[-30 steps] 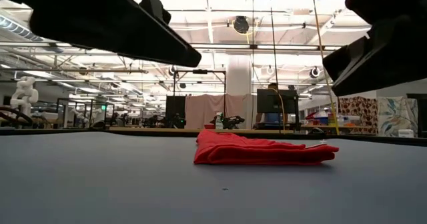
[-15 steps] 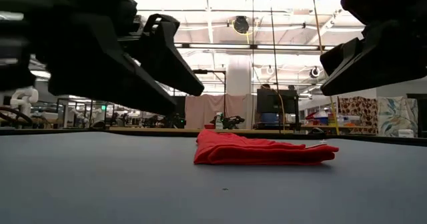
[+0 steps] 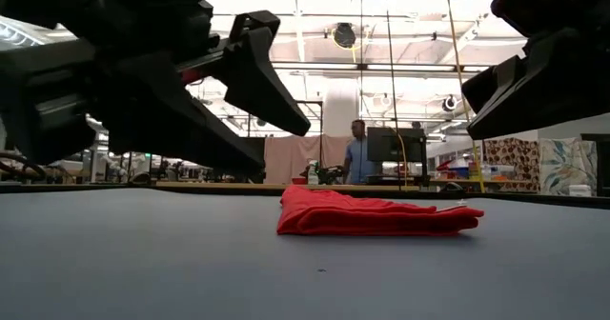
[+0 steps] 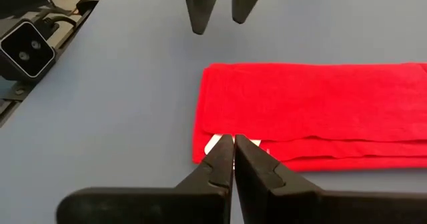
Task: Roll towel
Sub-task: Roll the red towel
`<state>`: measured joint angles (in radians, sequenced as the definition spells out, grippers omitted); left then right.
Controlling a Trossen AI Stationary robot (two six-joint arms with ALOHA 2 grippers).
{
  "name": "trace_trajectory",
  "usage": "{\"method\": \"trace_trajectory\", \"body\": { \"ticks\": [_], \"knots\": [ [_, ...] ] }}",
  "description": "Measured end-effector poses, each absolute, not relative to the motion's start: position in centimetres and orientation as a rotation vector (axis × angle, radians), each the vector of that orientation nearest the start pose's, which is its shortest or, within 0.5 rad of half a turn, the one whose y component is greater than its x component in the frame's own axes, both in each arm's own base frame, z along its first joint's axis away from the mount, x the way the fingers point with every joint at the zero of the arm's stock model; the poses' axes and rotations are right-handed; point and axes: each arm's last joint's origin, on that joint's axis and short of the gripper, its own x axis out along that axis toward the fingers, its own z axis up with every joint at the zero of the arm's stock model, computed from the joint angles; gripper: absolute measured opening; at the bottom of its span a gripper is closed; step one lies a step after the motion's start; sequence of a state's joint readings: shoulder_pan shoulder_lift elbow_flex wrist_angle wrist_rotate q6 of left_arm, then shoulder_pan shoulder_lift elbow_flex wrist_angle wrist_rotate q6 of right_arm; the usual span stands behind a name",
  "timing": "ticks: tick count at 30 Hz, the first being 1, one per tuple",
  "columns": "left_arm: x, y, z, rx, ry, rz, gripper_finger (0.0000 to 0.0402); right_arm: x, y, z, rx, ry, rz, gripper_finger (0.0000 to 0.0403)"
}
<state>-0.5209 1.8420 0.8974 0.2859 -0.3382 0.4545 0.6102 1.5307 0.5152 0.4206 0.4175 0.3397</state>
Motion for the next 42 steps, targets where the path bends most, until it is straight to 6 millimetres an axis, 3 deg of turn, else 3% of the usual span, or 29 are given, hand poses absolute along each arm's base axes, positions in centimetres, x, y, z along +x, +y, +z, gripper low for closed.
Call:
{"method": "trace_trajectory", "body": {
  "ticks": [6, 18, 33, 37, 42],
  "knots": [
    [32.2, -16.1, 13.5, 0.716, 0.542, -0.410, 0.0255, 22.6, 14.4, 13.8, 0.039, 0.541, 0.096, 0.0006],
    [33.5, -15.4, 10.7, 0.750, 0.517, -0.446, 0.0208, 22.6, 14.4, 13.8, 0.055, 0.547, 0.094, 0.0006],
    [34.2, -14.1, 10.0, 0.507, 0.585, -0.361, 0.0200, 22.6, 14.4, 13.7, 0.053, 0.547, 0.092, 0.0006],
    [34.1, -14.0, 9.9, 0.477, 0.602, -0.379, 0.0154, 22.6, 14.4, 13.7, 0.052, 0.548, 0.092, 0.0006],
    [34.1, -14.0, 9.5, 0.429, 0.615, -0.390, 0.0060, 22.6, 14.4, 13.7, 0.050, 0.547, 0.090, 0.0006]
  ]
}}
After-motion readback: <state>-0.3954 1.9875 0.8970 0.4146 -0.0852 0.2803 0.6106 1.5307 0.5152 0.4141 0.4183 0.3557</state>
